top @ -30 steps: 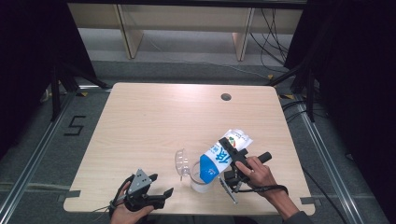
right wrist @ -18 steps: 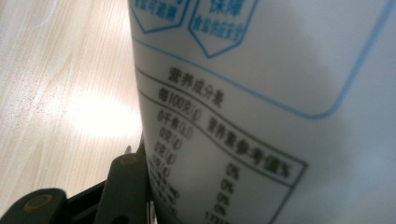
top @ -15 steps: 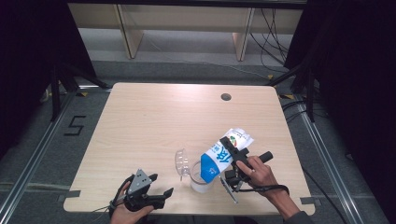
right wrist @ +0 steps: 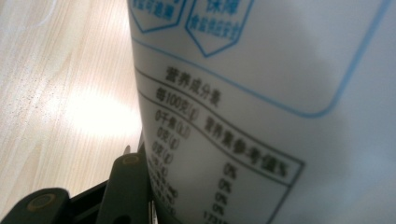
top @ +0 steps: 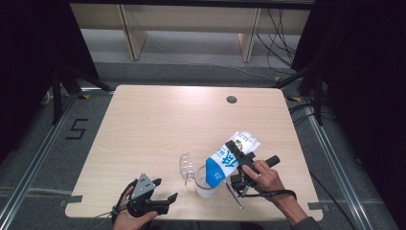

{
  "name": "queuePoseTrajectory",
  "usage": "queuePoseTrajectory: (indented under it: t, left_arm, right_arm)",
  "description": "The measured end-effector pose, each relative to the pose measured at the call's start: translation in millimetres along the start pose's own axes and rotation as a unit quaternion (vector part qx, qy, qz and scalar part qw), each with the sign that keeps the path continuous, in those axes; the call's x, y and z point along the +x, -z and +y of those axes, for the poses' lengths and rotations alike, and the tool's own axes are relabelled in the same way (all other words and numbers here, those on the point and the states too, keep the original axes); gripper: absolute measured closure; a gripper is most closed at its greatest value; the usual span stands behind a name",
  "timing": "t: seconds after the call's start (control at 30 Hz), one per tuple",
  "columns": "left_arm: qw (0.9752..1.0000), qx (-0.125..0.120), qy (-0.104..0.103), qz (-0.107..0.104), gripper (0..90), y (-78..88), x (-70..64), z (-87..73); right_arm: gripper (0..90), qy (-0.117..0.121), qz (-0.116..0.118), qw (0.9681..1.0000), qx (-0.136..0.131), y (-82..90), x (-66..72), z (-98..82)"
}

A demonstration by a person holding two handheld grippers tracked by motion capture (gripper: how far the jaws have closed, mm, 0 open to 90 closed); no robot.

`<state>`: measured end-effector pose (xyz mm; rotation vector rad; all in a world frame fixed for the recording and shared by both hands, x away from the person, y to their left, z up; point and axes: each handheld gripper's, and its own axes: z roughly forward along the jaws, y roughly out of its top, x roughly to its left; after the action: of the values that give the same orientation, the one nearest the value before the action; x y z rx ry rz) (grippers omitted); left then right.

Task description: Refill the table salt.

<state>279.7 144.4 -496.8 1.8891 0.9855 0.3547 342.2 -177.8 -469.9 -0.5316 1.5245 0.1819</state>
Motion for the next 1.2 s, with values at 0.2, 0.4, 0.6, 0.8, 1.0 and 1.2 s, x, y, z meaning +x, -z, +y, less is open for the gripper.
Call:
queuePoseTrajectory:
  t: [0.2,0.4,0.6,0.8,1.0,1.2]
  left_arm:
    - [1.0000,-0.001,0.000,0.000,21.7,-0.2,0.0,-0.1]
    - [1.0000,0.000,0.000,-0.001,21.7,0.1,0.2,0.0]
    - [1.0000,-0.001,0.000,0.000,21.7,-0.2,0.0,-0.2]
    - [1.0000,0.000,0.000,-0.001,21.7,0.0,0.2,-0.1]
    - [1.0000,-0.001,0.001,-0.001,21.7,0.1,0.2,-0.1]
    - [1.0000,0.000,0.000,-0.001,21.7,0.1,0.2,-0.1]
  right_arm:
    - [53.2,-0.011,-0.004,0.9999,-0.003,-0.2,0.9,0.3]
    - [53.2,-0.014,-0.001,0.9999,0.005,0.9,1.7,0.4]
    - [53.4,0.006,-0.017,0.9998,-0.012,-0.9,-1.2,0.7]
    - [53.7,-0.009,-0.001,0.9999,0.006,1.1,0.9,0.2]
    - [53.9,0.002,-0.003,1.0000,0.002,0.9,-0.5,-0.2]
    - [54.0,-0.034,-0.004,0.9992,0.021,3.9,5.9,-0.8]
